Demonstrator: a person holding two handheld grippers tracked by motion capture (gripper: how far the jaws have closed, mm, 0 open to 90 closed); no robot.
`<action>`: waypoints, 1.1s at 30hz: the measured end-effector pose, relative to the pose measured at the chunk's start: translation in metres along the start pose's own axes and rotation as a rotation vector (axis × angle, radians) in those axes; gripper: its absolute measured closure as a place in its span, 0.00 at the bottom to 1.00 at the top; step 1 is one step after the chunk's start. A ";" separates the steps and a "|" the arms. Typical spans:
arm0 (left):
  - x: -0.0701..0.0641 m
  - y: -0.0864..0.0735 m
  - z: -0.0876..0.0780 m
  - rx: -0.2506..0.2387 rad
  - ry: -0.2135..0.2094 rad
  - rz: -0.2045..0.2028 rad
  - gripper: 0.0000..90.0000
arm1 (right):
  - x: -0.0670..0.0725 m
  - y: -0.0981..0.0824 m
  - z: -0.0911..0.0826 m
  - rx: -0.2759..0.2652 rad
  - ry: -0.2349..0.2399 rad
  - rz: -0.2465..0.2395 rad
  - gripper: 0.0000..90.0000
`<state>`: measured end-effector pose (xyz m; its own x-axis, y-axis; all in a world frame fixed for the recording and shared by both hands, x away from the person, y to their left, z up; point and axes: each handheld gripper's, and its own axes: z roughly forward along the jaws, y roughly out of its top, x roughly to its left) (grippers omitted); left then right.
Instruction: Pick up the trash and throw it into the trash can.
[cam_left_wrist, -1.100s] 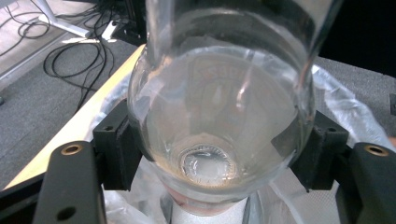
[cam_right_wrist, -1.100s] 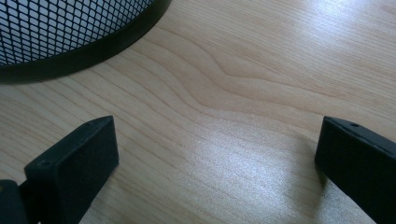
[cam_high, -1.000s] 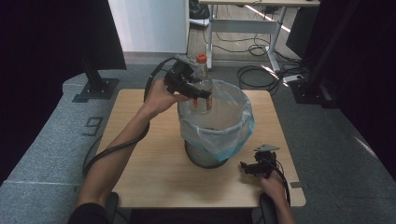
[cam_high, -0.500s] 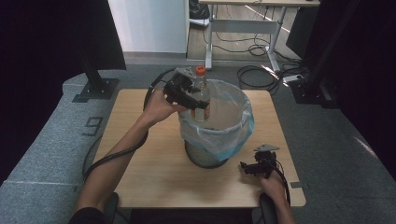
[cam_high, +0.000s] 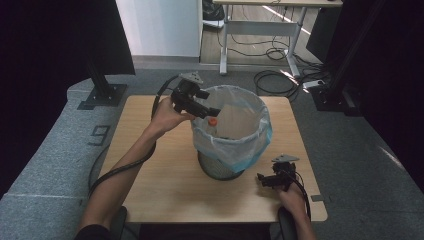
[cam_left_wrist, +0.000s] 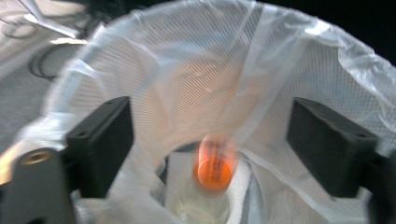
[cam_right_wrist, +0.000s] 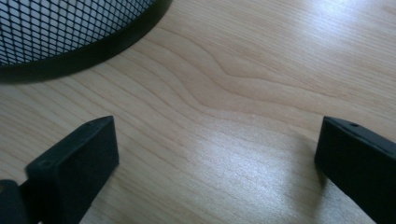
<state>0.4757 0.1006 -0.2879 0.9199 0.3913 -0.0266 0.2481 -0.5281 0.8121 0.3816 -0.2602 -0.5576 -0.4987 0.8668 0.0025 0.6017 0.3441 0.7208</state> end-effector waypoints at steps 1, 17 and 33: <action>0.000 0.000 -0.003 -0.003 0.004 0.004 0.12 | 0.000 0.000 0.000 0.002 0.001 -0.002 0.00; 0.006 -0.012 -0.045 -0.033 0.082 0.024 0.02 | 0.001 0.000 0.000 0.003 0.002 -0.001 0.00; 0.014 -0.051 -0.078 -0.086 0.158 0.006 0.00 | 0.001 0.000 0.000 0.003 0.002 -0.001 0.00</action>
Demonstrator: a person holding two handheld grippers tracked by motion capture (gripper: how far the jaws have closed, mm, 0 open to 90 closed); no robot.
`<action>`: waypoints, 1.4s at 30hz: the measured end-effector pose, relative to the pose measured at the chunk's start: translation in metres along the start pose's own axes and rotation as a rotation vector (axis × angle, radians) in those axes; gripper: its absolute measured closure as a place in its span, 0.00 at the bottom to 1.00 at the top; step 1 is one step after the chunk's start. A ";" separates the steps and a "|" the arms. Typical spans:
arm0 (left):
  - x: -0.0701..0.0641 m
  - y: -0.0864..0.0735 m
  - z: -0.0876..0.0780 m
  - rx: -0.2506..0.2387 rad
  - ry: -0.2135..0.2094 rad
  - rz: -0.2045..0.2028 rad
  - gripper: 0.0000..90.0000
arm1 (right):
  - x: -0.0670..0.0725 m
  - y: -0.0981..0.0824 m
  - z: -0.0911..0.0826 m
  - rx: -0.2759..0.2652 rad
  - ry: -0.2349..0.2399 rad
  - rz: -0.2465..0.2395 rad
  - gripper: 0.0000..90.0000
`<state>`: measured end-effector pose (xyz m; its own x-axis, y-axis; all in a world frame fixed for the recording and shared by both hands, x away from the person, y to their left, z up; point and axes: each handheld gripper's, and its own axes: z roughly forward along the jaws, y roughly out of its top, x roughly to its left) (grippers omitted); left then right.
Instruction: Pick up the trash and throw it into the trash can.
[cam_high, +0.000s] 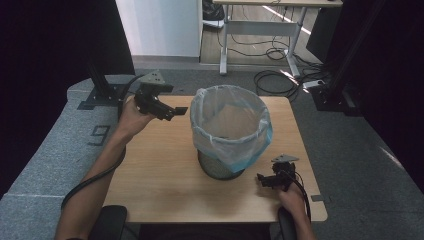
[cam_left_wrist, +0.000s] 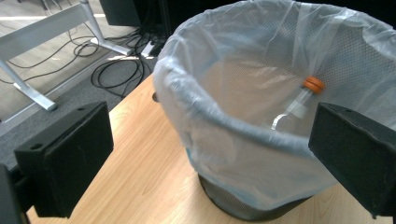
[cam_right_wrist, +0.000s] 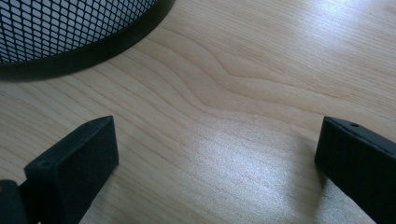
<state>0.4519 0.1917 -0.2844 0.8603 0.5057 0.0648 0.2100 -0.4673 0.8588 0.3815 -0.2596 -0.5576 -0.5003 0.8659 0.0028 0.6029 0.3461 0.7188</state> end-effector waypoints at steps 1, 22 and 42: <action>0.001 -0.002 -0.002 0.000 0.003 -0.003 0.00 | 0.000 0.000 0.000 0.000 0.000 0.000 0.00; 0.017 -0.093 -0.011 0.022 0.102 -0.079 0.00 | 0.000 0.000 0.000 0.000 0.000 0.000 0.00; 0.018 -0.175 0.012 0.059 0.157 -0.134 0.00 | 0.000 0.000 0.000 -0.001 0.002 0.000 0.00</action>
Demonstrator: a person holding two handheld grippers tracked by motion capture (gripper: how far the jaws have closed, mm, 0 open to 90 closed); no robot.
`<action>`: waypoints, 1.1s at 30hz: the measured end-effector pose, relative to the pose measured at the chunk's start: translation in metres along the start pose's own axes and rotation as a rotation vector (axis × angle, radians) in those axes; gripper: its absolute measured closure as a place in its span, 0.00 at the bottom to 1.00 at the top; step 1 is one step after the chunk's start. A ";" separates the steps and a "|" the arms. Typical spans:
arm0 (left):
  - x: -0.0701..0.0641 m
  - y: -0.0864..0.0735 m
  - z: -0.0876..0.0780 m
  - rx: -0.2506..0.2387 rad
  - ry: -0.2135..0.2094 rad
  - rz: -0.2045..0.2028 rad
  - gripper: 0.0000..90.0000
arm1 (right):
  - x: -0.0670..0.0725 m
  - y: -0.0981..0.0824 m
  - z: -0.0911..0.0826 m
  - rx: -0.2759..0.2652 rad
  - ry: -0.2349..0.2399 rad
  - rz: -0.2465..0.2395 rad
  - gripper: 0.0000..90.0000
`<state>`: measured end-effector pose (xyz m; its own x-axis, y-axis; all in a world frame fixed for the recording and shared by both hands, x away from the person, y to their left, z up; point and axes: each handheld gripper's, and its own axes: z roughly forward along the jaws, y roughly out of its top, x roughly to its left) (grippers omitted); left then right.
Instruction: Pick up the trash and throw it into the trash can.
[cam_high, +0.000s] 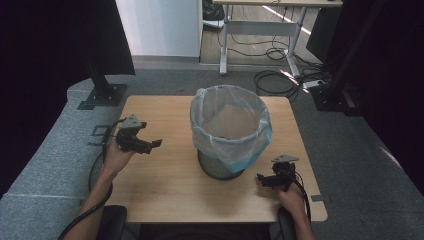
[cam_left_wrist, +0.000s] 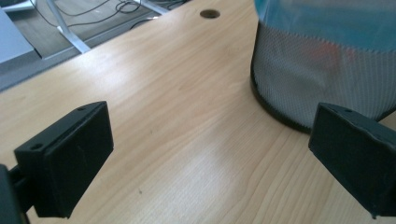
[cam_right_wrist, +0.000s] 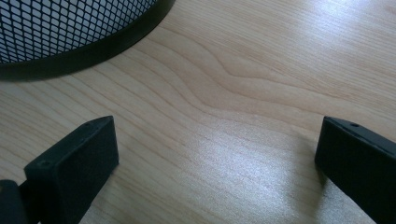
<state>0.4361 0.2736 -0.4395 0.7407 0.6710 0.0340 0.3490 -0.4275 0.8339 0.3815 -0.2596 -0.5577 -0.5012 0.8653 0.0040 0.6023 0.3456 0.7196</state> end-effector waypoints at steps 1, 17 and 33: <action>0.000 -0.004 0.002 0.002 0.001 -0.003 0.00 | 0.000 0.000 0.000 0.000 0.000 0.000 0.00; -0.007 -0.061 0.041 0.106 -0.002 -0.018 0.00 | 0.000 0.000 0.000 0.000 0.000 0.000 0.00; -0.016 -0.084 0.069 0.261 -0.046 0.010 0.00 | 0.000 0.000 0.000 0.000 0.000 0.000 0.00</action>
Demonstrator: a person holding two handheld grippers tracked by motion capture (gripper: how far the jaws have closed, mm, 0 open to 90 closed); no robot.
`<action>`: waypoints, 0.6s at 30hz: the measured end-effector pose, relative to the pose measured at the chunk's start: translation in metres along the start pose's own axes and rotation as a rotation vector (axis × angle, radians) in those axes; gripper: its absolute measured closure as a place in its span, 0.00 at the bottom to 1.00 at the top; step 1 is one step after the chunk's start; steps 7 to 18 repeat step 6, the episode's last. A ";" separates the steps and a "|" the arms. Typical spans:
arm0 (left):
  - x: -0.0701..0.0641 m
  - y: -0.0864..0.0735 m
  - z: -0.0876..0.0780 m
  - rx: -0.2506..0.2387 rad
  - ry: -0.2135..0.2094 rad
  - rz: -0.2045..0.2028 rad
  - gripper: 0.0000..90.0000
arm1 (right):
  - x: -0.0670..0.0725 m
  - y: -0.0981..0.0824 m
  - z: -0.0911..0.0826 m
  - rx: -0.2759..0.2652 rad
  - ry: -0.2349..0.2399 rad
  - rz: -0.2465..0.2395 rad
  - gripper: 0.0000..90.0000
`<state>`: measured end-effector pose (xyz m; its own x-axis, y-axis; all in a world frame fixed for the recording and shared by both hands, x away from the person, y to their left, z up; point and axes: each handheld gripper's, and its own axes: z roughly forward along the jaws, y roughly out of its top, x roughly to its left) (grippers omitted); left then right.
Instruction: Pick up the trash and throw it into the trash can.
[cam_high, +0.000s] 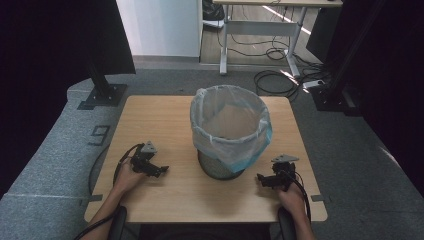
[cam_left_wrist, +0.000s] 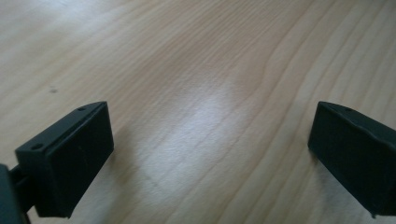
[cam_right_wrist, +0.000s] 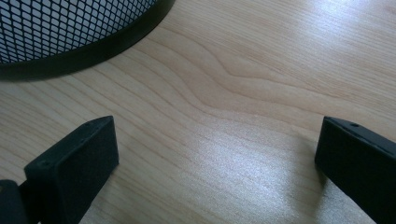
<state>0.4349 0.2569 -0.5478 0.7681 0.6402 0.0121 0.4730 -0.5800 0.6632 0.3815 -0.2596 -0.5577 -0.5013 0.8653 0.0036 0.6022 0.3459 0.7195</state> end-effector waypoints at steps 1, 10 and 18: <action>0.001 0.000 0.000 0.001 -0.006 -0.008 0.00 | 0.000 0.000 0.000 0.000 0.000 0.000 0.00; 0.001 0.000 0.000 0.005 -0.007 -0.016 0.00 | 0.000 0.000 0.000 0.000 0.000 0.000 0.00; 0.001 0.000 0.000 0.005 -0.007 -0.016 0.00 | 0.000 0.000 0.000 0.000 0.000 0.000 0.00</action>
